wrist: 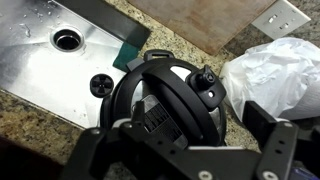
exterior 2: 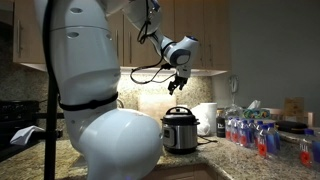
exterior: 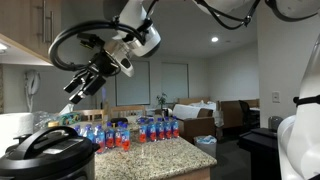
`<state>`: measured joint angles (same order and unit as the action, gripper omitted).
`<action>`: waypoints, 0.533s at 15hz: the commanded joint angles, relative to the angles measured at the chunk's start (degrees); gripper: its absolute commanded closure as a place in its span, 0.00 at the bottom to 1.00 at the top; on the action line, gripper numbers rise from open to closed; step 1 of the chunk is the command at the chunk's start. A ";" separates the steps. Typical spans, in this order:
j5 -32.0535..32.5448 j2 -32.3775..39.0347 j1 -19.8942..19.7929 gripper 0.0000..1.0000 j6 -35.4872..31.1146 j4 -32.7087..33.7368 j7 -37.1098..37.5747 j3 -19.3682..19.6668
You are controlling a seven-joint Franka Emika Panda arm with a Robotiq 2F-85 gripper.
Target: Uncover the cooker and put the lid on the counter
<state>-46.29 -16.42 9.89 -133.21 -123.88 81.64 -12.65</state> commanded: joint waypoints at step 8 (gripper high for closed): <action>2.04 -0.30 -1.17 0.00 7.52 0.70 2.98 0.04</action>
<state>-46.32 -16.41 9.83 -125.46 -123.50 81.65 -11.83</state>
